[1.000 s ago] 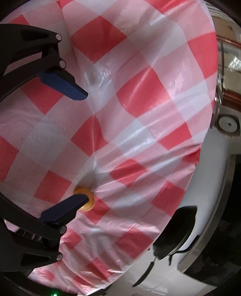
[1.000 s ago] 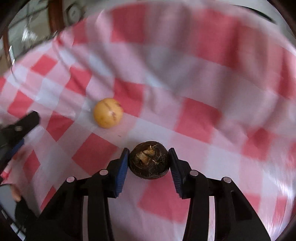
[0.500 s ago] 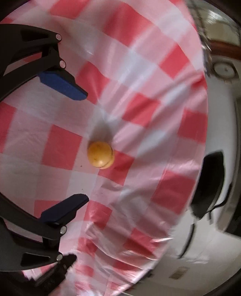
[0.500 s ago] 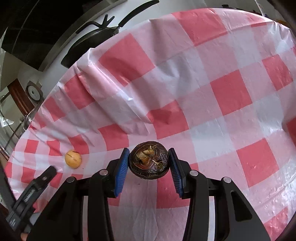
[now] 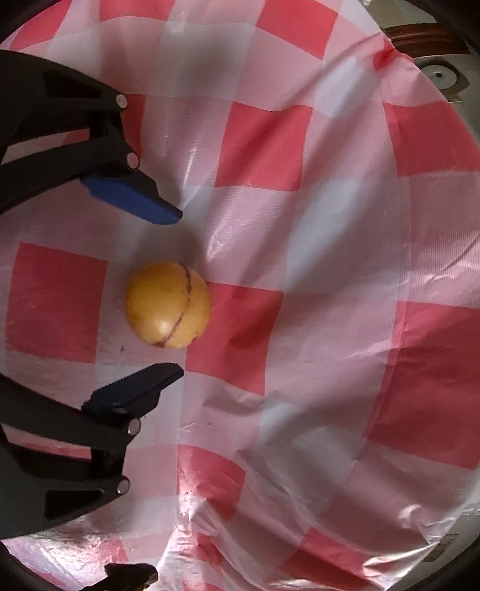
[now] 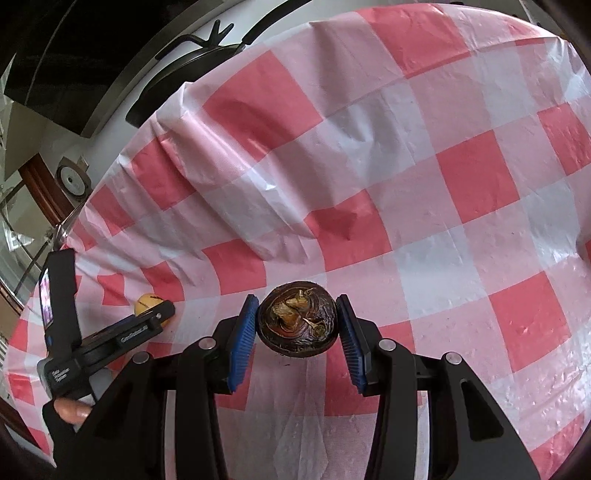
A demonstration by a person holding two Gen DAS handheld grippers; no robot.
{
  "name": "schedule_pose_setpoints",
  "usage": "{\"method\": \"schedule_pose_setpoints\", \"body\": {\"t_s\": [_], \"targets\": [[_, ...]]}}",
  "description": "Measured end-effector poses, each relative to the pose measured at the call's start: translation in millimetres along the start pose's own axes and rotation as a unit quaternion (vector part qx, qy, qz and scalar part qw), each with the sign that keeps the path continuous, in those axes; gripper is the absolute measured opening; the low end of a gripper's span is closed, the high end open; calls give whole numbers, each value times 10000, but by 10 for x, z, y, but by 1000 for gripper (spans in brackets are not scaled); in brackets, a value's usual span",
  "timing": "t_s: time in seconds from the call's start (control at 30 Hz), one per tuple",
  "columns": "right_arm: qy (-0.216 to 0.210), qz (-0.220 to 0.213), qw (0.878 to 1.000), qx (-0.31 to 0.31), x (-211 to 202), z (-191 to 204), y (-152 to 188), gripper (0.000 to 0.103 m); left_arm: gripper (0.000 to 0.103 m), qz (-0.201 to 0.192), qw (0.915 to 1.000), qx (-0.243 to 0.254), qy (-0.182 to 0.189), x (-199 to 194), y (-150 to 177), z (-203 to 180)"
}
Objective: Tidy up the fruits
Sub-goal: 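Grasp the yellow round fruit with the left tool while the right tool holds the mangosteen, then carry the yellow fruit and mangosteen in both tools over the white box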
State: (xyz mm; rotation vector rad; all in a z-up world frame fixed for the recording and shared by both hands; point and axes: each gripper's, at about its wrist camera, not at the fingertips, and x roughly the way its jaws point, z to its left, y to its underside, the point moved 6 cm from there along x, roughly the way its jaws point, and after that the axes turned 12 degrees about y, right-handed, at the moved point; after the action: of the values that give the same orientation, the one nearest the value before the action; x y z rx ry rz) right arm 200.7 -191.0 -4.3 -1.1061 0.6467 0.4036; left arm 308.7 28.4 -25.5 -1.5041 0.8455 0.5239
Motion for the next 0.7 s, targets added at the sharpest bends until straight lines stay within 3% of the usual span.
{"method": "schedule_pose_setpoints", "body": {"t_s": [0.07, 0.13, 0.37, 0.57, 0.7], "targets": [[7, 3, 10000, 13, 2, -6, 1, 43, 52, 120, 9999, 69, 8, 61, 15, -21], [7, 8, 10000, 2, 5, -7, 1, 43, 44, 83, 9999, 126, 79, 56, 25, -49], [-20, 59, 9999, 92, 34, -38, 4, 43, 44, -698, 9972, 222, 168, -303, 55, -185], [-32, 64, 9999, 145, 33, -56, 19, 43, 44, -1020, 9939, -33, 413, -571, 224, -271], [-12, 73, 9999, 123, 52, -48, 18, 43, 44, -1067, 9926, -228, 539, -816, 510, -309]]}}
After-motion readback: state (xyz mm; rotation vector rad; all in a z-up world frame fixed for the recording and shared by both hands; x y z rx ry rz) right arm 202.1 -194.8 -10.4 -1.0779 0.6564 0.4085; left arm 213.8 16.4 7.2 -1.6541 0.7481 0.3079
